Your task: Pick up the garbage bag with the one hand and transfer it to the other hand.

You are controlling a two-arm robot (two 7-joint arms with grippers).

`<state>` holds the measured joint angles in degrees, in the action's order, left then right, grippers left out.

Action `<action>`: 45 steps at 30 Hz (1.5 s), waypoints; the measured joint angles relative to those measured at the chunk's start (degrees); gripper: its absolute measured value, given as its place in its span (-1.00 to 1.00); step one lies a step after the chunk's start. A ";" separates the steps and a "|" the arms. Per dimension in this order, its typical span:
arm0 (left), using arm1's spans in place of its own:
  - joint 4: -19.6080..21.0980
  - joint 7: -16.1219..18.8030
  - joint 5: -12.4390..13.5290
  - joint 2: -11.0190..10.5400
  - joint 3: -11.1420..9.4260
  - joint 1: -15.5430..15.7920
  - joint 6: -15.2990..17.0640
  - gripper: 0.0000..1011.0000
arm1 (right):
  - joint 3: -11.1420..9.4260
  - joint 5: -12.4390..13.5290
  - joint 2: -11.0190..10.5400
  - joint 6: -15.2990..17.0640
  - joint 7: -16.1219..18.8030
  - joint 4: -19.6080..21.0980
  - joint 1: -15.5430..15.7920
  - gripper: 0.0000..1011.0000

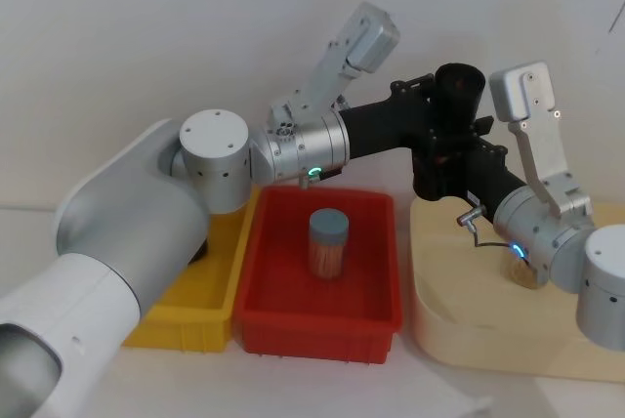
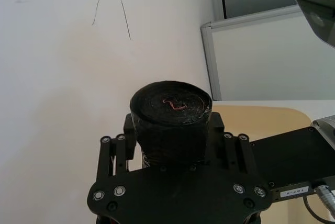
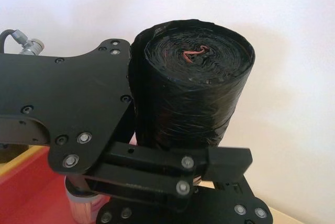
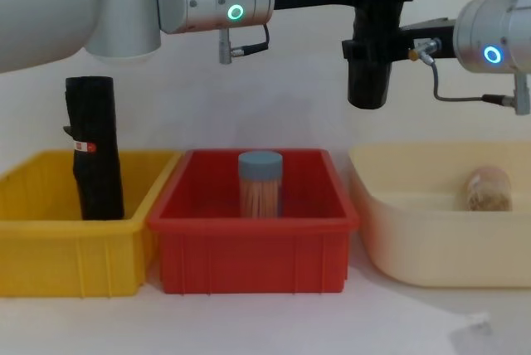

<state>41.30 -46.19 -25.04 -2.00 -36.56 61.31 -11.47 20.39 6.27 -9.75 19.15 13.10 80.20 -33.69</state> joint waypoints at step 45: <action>0.00 0.02 0.00 -0.01 0.02 0.00 0.00 0.98 | -9.14 -5.73 -2.08 10.01 -13.58 9.97 6.06 0.52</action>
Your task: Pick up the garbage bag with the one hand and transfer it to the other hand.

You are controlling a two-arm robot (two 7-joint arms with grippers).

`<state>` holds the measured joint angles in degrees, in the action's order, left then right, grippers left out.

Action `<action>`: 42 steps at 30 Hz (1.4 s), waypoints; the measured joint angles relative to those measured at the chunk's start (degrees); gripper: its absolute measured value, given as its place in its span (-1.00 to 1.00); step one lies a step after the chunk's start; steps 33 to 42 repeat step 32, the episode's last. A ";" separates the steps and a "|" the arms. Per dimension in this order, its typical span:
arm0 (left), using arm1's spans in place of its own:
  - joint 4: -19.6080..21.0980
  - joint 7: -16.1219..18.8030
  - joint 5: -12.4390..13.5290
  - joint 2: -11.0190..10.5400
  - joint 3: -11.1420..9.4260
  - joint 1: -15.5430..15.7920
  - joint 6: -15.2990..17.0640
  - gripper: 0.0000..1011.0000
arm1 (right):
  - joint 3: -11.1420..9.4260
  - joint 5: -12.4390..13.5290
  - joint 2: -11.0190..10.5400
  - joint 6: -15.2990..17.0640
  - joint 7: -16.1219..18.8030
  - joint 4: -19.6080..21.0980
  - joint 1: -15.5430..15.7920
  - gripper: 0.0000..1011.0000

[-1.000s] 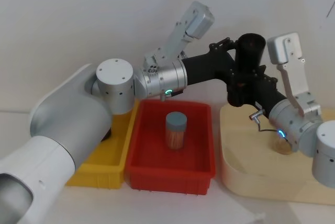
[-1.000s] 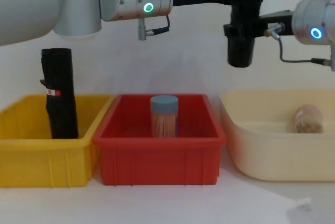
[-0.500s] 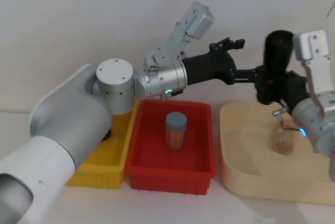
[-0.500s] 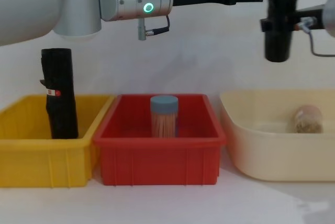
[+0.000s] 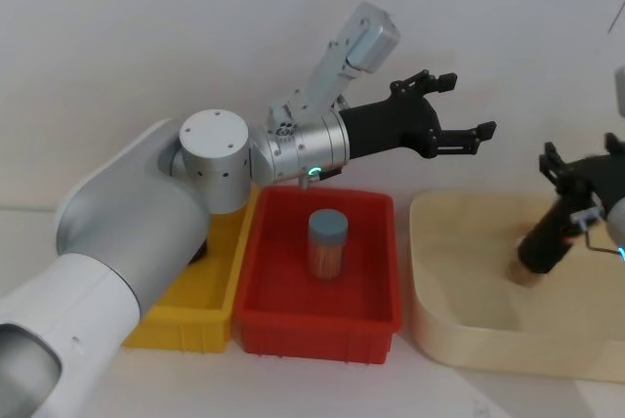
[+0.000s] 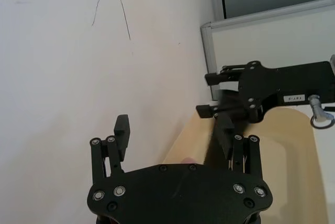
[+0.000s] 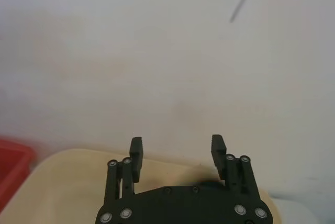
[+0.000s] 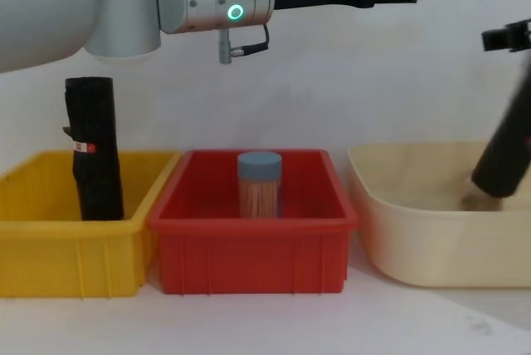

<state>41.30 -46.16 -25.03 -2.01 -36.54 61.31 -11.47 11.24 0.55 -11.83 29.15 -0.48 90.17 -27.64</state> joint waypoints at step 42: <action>0.00 0.00 0.00 0.00 0.00 0.00 0.00 0.98 | -2.56 -1.33 -0.90 3.11 -2.87 3.08 1.97 0.99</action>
